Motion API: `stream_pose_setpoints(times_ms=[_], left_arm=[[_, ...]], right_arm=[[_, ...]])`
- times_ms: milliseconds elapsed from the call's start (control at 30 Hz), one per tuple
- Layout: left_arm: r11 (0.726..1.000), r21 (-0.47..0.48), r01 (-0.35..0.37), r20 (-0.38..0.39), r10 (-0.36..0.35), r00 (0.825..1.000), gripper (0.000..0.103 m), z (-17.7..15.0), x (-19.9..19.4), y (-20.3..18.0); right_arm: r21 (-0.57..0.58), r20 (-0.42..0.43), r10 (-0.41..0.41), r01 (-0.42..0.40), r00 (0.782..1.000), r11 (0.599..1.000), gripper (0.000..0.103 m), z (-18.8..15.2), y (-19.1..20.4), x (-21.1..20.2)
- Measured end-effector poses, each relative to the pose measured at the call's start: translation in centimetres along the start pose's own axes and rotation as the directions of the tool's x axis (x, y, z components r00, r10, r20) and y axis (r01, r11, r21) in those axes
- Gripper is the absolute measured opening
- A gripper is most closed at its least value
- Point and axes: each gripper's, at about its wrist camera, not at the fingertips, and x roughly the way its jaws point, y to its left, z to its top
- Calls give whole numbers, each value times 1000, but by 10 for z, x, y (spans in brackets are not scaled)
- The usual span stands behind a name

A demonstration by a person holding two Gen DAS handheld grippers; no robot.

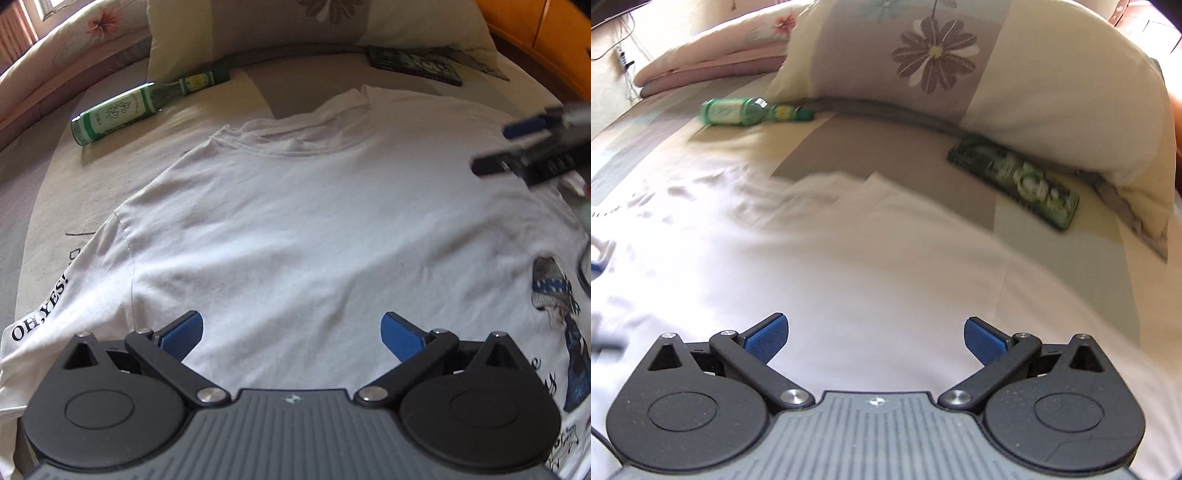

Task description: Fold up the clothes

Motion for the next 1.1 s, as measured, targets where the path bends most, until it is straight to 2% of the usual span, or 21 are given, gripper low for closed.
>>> stream_pose_setpoints(times_ms=[167,367,500,567,700,833,933,1033,1100], left_arm=[[993,-113,20,-19,-22,1000,102,-6,25,15],[991,-114,67,-24,-70,997,102,-31,8,17],[994,-64,87,-32,-89,995,102,-53,-9,21],[992,-68,105,-5,-105,994,102,-57,-17,28],[990,-84,117,94,-110,990,102,-44,-17,49],[990,-60,129,160,-118,980,102,-19,6,63],[985,-68,156,131,-146,981,102,-9,31,74],[983,-37,180,153,-173,973,102,-2,38,85],[985,2,174,145,-173,974,102,4,42,90]], right_arm=[[-10,-17,-28,28,999,1000,103,-23,8,-15],[20,-31,-61,61,998,998,103,-26,32,-23],[35,-17,-30,30,999,999,103,-10,64,-27],[22,-13,-13,13,1000,1000,103,-5,84,-29],[10,-46,10,-10,999,1000,103,-15,117,-35],[12,-69,-60,61,996,998,103,-39,131,-44],[28,-115,-94,98,989,995,103,-53,134,-42],[61,-134,-115,124,984,990,103,-57,137,-37],[98,-142,-123,137,982,986,103,-58,138,-32]])
